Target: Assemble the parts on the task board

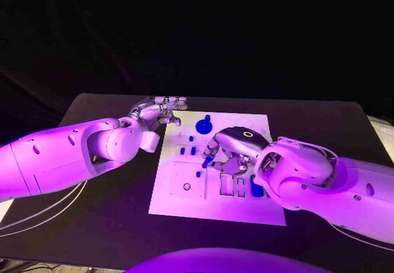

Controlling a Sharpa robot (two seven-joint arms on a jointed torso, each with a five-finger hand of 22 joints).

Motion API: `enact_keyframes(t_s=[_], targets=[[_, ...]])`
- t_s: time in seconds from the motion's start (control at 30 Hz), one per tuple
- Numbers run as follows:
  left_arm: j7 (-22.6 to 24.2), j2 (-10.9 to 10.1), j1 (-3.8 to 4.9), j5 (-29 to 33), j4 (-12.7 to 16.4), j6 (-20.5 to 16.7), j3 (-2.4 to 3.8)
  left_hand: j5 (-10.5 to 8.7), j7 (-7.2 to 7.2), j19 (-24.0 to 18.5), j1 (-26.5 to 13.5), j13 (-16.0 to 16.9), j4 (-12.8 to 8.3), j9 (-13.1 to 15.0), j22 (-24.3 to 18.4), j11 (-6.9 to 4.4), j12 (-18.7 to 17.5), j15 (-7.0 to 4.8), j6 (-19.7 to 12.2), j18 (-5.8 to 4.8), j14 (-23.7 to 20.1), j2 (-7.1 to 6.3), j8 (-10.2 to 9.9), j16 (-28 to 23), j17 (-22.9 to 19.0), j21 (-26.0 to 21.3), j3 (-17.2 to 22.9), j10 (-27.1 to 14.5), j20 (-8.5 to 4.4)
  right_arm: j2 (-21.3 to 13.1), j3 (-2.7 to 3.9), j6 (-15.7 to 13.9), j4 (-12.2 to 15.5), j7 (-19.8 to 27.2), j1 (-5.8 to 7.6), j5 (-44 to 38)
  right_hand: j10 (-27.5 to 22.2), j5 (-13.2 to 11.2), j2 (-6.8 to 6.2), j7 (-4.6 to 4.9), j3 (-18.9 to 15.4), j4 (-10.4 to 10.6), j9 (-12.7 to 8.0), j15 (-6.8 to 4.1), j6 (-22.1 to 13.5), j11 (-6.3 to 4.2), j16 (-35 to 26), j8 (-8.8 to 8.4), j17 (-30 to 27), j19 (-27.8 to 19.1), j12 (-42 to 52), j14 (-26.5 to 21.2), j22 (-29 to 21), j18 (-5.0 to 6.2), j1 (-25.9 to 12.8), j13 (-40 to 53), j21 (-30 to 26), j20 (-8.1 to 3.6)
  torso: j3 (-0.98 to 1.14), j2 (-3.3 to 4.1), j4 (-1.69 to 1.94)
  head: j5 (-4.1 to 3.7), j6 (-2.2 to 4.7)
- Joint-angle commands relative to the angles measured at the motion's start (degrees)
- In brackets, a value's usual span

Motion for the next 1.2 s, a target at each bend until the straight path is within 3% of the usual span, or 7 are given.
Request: enact_keyframes(t_s=[0.03,0.2,0.63,1.2], targets=[[0.3,0.3,-0.04,-0.1,0.0,1.2,0.03,0.0,0.06,-0.2,0.1,0.0,0.0,0.0,-0.1,-0.01,0.1,-0.06,-0.5,1.06,-0.4,0.25,-0.2,-0.1,-0.1,-0.3,-0.3,-0.5,0.28,2.3,-0.14,-0.2,-0.7,2.7,-1.38,1.1,0.3,0.3,0.74,0.13,0.4,0.0,0.1,-0.32,0.1,0.07,0.1,0.08,-0.1,-0.1,-0.3,1.8,-0.1,0.48,0.7,0.0,0.0,-0.41,0.06,0.08,-0.03,0.6,-0.25],[0.3,0.5,-0.05,-0.1,-0.1,1.3,0.03,0.01,0.04,-0.2,0.2,0.1,0.0,0.0,-0.1,-0.03,0.2,-0.07,-0.5,1.08,-0.4,0.36,-0.2,-0.1,-0.1,-0.3,-0.3,-0.5,0.29,4.9,-0.26,0.2,-1.8,3.8,-3.17,1.1,0.3,0.3,0.73,0.19,0.6,-0.2,0.1,-0.3,0.1,0.12,0.1,0.01,-0.2,-0.1,-0.4,1.8,-0.2,0.49,0.7,0.0,0.0,-0.42,0.0,0.07,0.01,0.84,-0.49],[0.2,0.7,-0.13,-0.1,-0.3,1.5,0.03,0.01,0.04,-0.2,0.2,0.1,0.0,0.0,-0.1,-0.03,0.2,-0.07,-0.5,1.08,-0.4,0.36,-0.2,-0.1,-0.1,-0.3,-0.3,-0.5,0.29,8.0,-0.66,2.7,-4.8,3.0,-5.1,-0.3,0.2,0.5,0.69,0.3,0.7,-0.3,0.1,-0.25,0.0,0.2,0.0,-0.08,-0.3,-0.1,-0.6,1.8,-0.3,0.49,0.7,0.0,0.0,-0.42,0.08,0.08,-0.04,1.4,-1.05],[0.2,0.7,-0.16,-0.1,-0.4,1.5,0.03,0.01,0.04,-0.2,0.2,0.1,0.0,0.0,-0.1,-0.03,0.2,-0.07,-0.5,1.08,-0.4,0.36,-0.2,-0.1,-0.1,-0.3,-0.3,-0.5,0.29,8.1,-0.87,4.3,-6.6,-0.2,-5.61,-4.6,0.3,0.6,0.66,0.33,0.7,-0.3,0.1,-0.21,0.0,0.25,0.1,-0.09,-0.2,-0.1,-0.8,1.8,-0.2,0.46,0.5,0.0,0.0,-0.38,0.11,0.04,-0.05,1.35,-1.71]])
